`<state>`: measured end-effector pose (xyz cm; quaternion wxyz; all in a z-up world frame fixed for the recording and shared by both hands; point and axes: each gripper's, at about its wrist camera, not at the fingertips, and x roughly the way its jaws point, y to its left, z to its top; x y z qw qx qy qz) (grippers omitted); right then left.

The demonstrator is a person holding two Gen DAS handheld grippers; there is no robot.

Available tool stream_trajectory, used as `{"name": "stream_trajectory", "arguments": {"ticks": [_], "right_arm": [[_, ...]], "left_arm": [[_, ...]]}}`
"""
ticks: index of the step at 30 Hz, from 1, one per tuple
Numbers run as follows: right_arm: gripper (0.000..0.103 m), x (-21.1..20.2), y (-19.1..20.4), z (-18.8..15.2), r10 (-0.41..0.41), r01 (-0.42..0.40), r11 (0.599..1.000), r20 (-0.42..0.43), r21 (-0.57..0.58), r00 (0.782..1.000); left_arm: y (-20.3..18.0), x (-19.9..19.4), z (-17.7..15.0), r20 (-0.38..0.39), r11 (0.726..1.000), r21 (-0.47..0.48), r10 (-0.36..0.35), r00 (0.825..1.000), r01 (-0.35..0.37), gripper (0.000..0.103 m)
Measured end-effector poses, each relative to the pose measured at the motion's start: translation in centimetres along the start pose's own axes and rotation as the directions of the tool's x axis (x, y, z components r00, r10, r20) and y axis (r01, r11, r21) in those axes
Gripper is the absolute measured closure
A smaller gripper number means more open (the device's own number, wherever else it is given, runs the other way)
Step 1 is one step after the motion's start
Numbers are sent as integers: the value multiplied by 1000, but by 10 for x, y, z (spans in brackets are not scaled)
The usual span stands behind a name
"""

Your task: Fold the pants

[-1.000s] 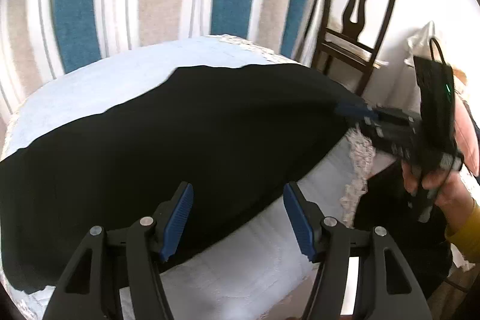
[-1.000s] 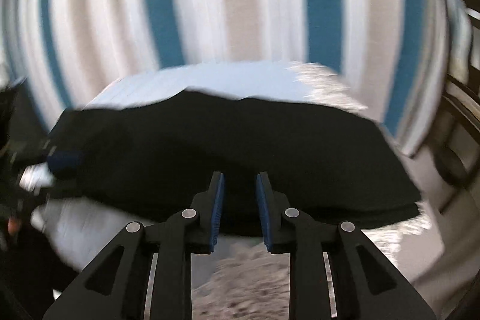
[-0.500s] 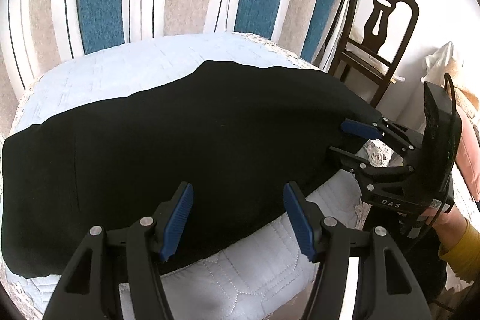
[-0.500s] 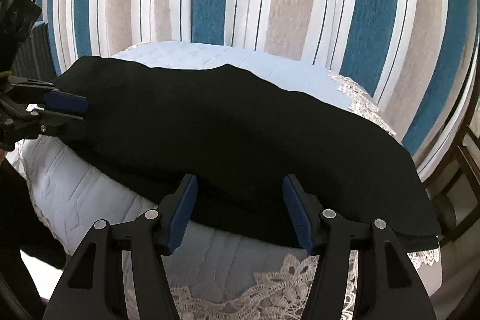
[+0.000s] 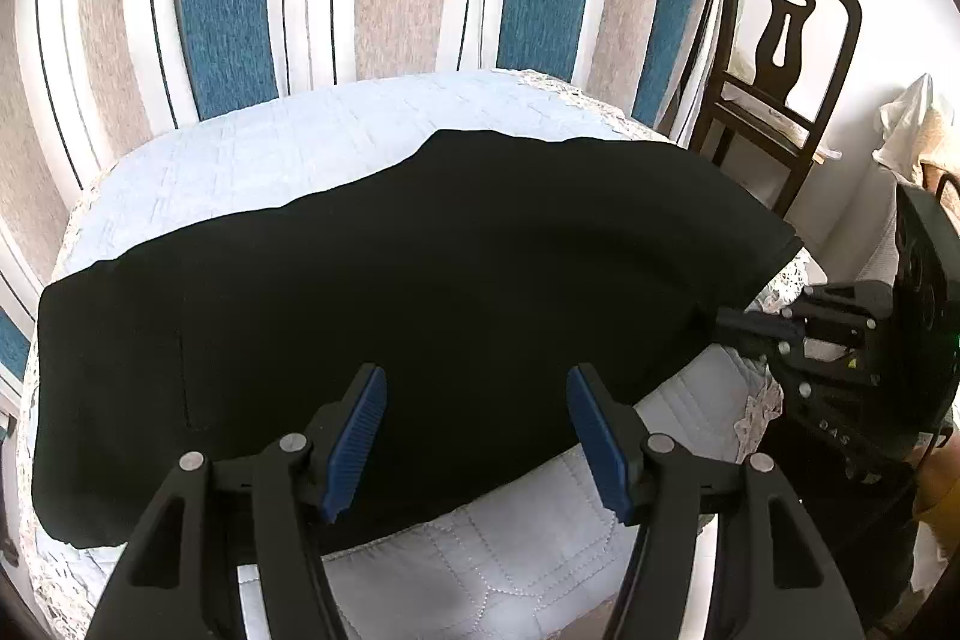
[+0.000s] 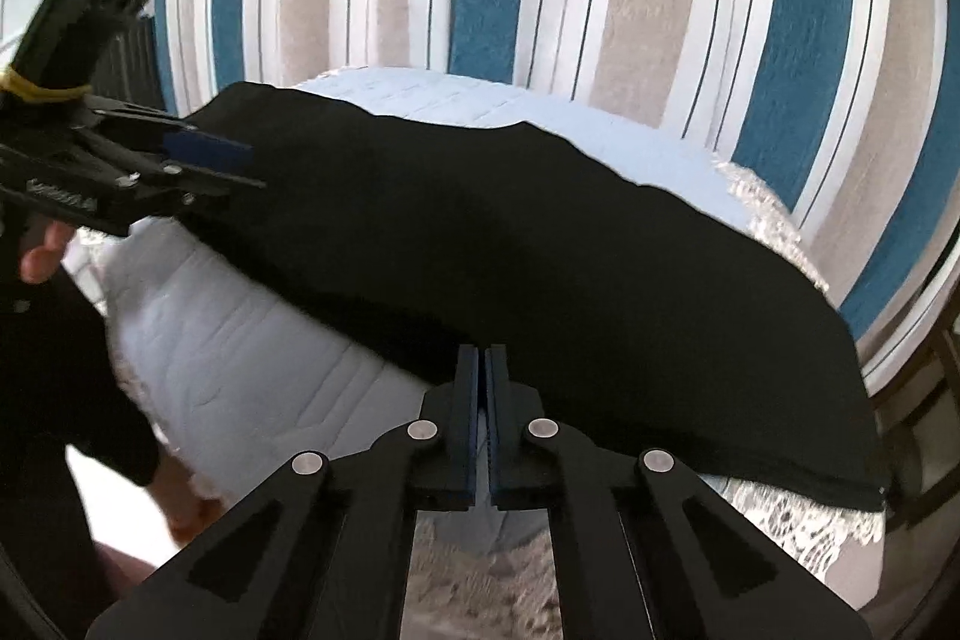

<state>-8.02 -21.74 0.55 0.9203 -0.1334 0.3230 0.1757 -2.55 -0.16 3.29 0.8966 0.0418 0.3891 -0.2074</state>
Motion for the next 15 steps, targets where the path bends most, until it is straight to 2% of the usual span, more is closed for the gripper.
{"name": "stream_trajectory", "arguments": {"ticks": [3,6,8,9,10,12,15], "right_arm": [[103,1,-1,-3,-13,13,1000,-19,-16,1000],[102,-12,-17,6,76,-79,992,27,98,997],[86,-16,-25,17,91,-102,984,78,149,993],[76,-12,-26,22,68,-78,986,73,149,995],[69,-7,-25,27,37,-45,989,62,140,997],[68,7,-22,34,2,-8,992,55,125,999],[68,35,-16,34,31,-27,986,-20,166,999]], "left_arm": [[1,2,0,-7,999,-1,40,999,-40,36],[0,1,0,-6,998,12,64,998,-64,36],[-1,1,0,-2,997,19,74,997,-74,35],[-2,2,1,-4,996,22,86,996,-85,35],[-2,2,1,-4,996,24,89,996,-89,35],[-3,2,1,-4,996,23,81,997,-81,35],[-4,1,2,-2,996,21,90,996,-90,34]]}}
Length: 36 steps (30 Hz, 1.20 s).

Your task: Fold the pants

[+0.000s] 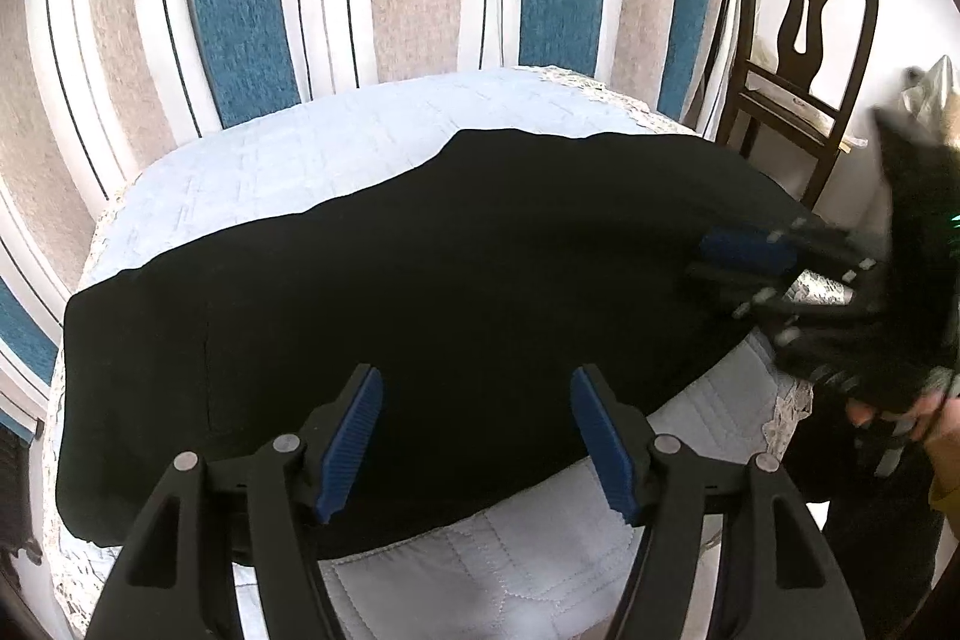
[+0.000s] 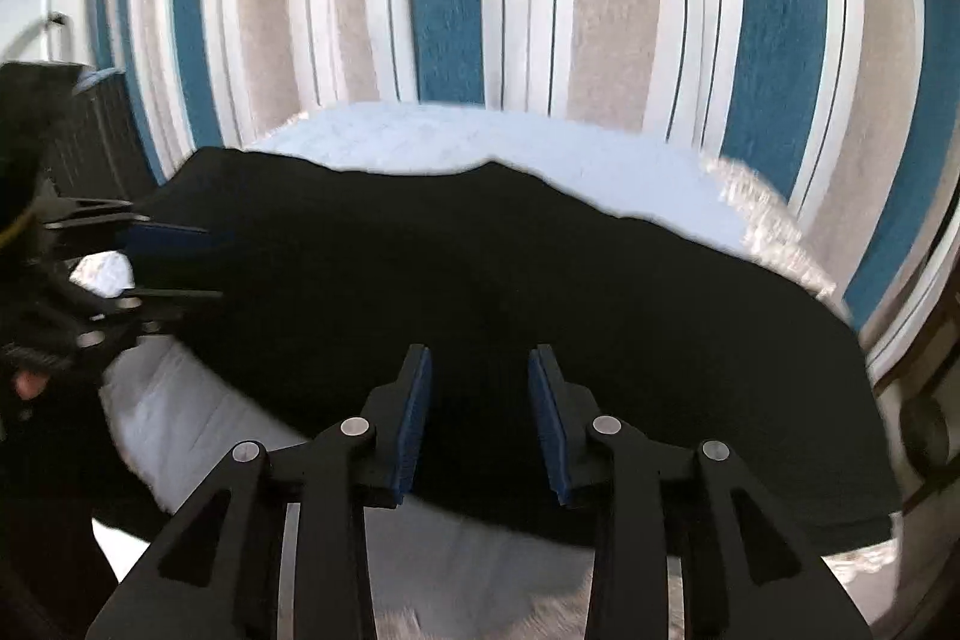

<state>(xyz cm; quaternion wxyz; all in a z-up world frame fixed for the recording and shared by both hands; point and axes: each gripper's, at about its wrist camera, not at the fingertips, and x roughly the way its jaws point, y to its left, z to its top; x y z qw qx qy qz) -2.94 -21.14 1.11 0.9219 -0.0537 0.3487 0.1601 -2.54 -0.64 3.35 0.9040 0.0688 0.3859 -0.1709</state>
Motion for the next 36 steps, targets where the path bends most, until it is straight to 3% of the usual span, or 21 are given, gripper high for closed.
{"name": "stream_trajectory", "arguments": {"ticks": [6,9,12,18,24,28,32,36], "right_arm": [[68,-8,32,-17,-36,38,989,16,-140,999],[68,-19,20,-9,35,-33,996,21,-81,999],[68,-12,7,5,-16,17,1000,58,-16,998],[68,12,32,1,-32,33,990,14,-140,999],[68,-4,53,-14,0,6,980,30,-198,1000],[68,-9,33,0,-9,16,995,72,-97,997],[68,9,37,-6,-46,47,993,10,-107,999],[68,-9,46,-17,52,-49,991,24,-124,998]], "left_arm": [[2,3,1,-6,1000,0,20,1000,-20,34],[1,4,3,-9,1000,3,25,1000,-25,34],[-1,7,5,-14,1000,2,19,1000,-19,34],[-7,12,10,-15,1000,7,18,1000,-18,34],[-8,17,11,-25,1000,16,25,999,-25,34],[-6,16,10,-25,999,14,31,999,-31,34],[-4,17,10,-28,1000,4,24,999,-24,34],[-3,21,13,-31,1000,-8,11,999,-12,34]]}}
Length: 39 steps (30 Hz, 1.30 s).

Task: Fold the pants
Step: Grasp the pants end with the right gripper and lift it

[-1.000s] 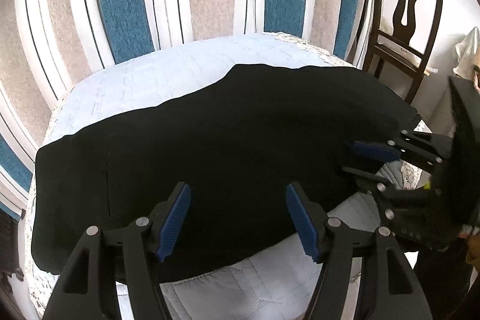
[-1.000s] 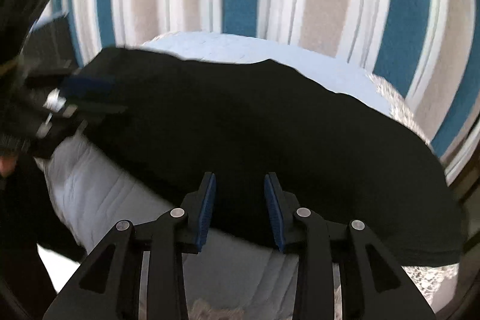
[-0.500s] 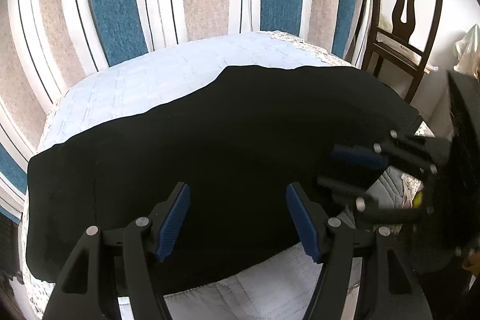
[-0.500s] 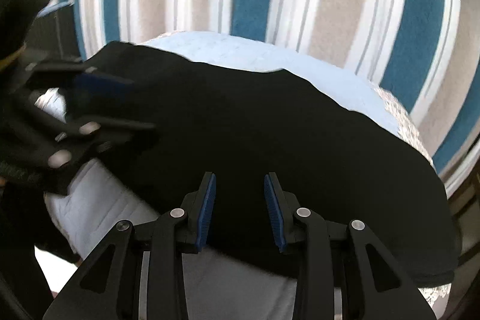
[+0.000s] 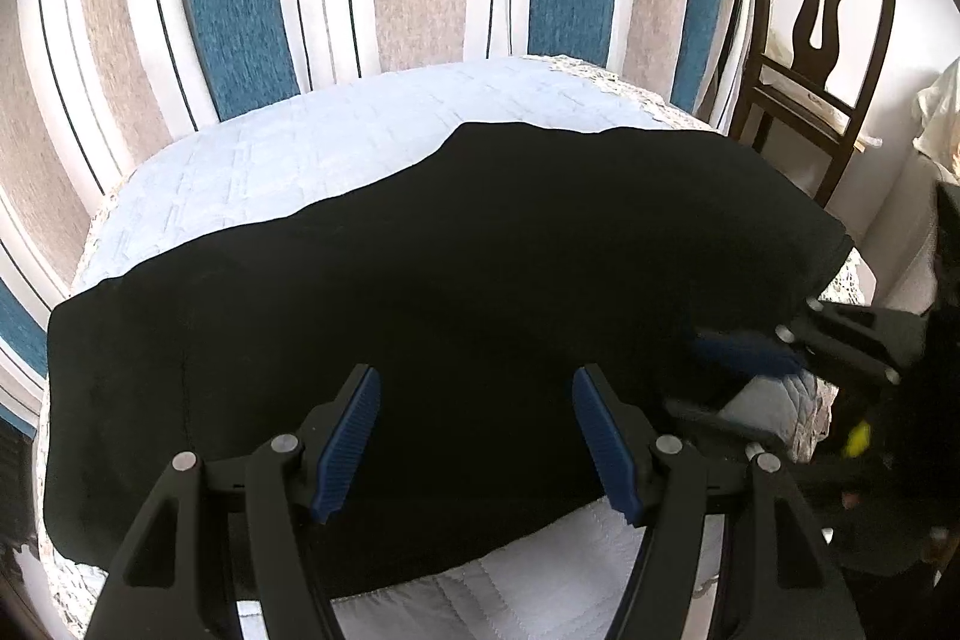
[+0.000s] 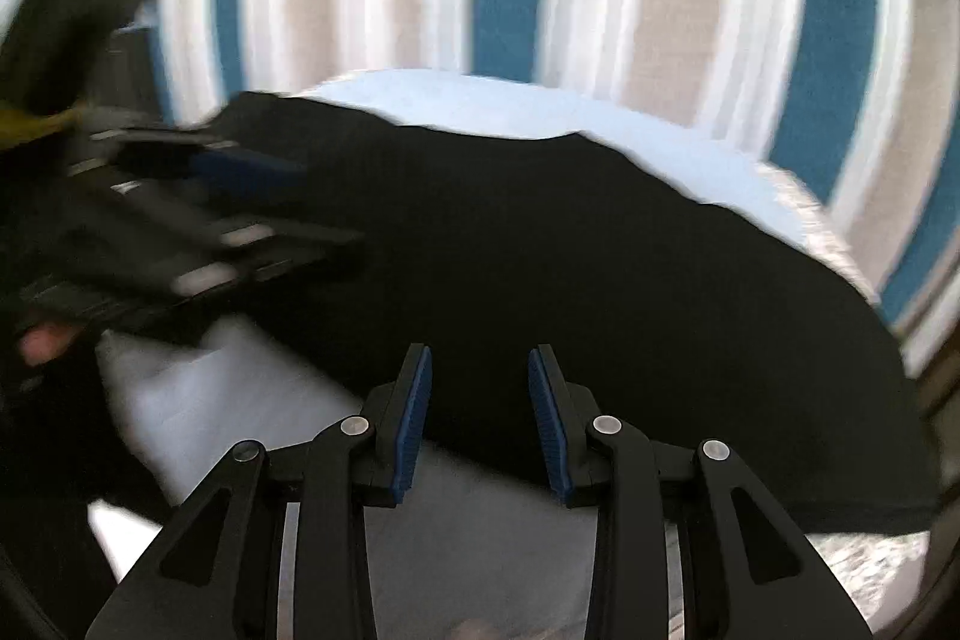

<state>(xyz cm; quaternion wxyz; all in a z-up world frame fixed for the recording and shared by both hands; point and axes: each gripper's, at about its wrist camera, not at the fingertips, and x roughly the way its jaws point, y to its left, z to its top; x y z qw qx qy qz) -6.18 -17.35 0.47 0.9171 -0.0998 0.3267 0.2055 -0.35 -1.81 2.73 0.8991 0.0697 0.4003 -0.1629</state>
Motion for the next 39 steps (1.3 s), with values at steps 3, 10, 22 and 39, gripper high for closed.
{"name": "stream_trajectory", "arguments": {"ticks": [3,10,22,39], "right_arm": [[68,-21,-29,0,13,-18,994,42,104,999],[63,-31,-118,-14,-363,362,903,-39,232,931],[63,-62,-140,-46,-332,319,887,-20,334,943],[62,-92,-216,-109,-145,30,636,82,771,986]], "left_arm": [[-4,-1,5,20,999,-3,-36,999,36,34],[-31,11,23,29,993,26,-112,993,111,34],[-79,31,18,-28,975,174,-132,991,135,34],[-78,30,15,-27,974,180,-134,991,137,33]]}}
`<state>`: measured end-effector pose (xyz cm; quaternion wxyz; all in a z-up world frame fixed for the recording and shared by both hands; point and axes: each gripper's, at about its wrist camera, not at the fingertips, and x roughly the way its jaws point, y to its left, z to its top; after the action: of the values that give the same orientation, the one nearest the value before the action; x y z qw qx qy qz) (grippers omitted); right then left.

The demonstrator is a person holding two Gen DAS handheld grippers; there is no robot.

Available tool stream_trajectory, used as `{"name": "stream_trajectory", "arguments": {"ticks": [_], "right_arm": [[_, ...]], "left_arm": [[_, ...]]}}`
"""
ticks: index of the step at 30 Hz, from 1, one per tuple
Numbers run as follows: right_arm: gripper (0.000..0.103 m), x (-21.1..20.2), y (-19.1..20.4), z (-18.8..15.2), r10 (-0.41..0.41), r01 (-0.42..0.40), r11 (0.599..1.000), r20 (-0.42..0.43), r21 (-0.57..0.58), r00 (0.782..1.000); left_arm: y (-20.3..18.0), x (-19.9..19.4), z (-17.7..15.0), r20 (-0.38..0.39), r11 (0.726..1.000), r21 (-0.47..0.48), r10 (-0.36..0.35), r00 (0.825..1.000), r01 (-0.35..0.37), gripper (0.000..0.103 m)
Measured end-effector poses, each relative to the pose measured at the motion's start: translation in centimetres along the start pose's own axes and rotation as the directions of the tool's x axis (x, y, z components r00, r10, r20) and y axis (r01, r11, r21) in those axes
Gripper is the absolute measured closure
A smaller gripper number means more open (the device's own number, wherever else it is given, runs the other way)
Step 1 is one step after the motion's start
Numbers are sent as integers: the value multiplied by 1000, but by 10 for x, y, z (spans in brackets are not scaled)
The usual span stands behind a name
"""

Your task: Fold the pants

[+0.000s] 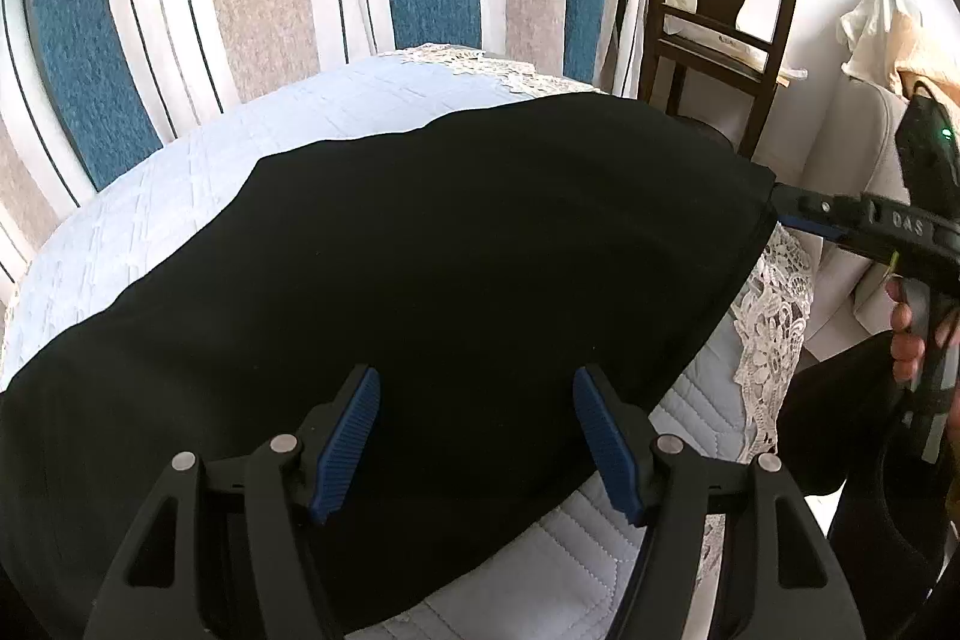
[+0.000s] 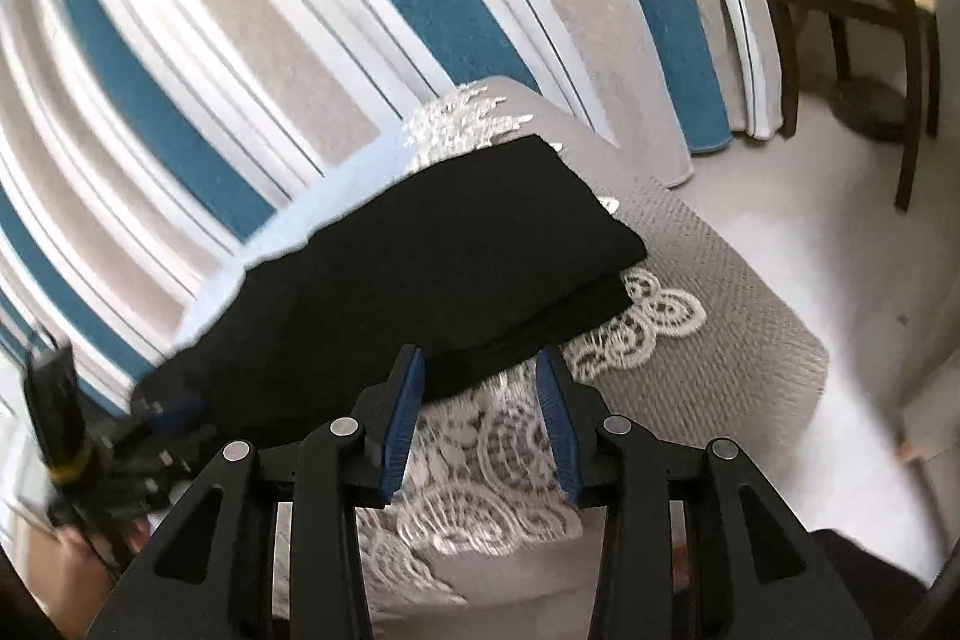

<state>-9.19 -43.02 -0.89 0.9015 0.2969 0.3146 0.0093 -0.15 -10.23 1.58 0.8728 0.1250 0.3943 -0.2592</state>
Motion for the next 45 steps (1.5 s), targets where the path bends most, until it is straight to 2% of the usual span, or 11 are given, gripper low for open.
{"name": "stream_trajectory", "arguments": {"ticks": [4,9,13,21,23,24,25,27,32,38,45], "right_arm": [[62,3,-3,9,26,-26,998,11,52,1000],[62,1,-11,12,-10,3,991,49,135,999],[62,4,-8,16,-34,27,993,61,119,998],[62,16,-14,33,-72,56,980,74,193,995],[66,17,-12,33,-93,80,980,69,180,993],[75,17,-12,34,-97,85,981,66,176,993],[89,17,-11,34,-99,87,981,61,173,993],[97,16,-9,35,-101,89,983,66,158,993],[98,12,13,42,-83,80,996,93,42,992],[98,8,50,43,-33,47,992,120,-115,992],[98,16,86,30,49,-25,973,99,-231,994]], "left_arm": [[-1,0,1,-1,1000,3,5,1000,-5,33],[-1,1,1,-1,1000,4,4,1000,-4,33],[-2,1,1,-1,1000,6,7,1000,-7,33],[-1,1,2,-2,1000,-1,0,1000,0,33],[-1,1,2,-4,1000,-4,-2,1000,2,33],[-1,2,3,-7,1000,-7,-4,1000,4,33],[-1,1,3,-7,1000,-9,-8,1000,8,33],[0,1,6,-12,999,-20,-32,999,32,33],[-4,-4,17,-1,999,3,-39,999,39,33],[13,-7,42,32,983,-94,-156,987,159,33],[21,0,85,67,941,-128,-307,949,313,33]]}}
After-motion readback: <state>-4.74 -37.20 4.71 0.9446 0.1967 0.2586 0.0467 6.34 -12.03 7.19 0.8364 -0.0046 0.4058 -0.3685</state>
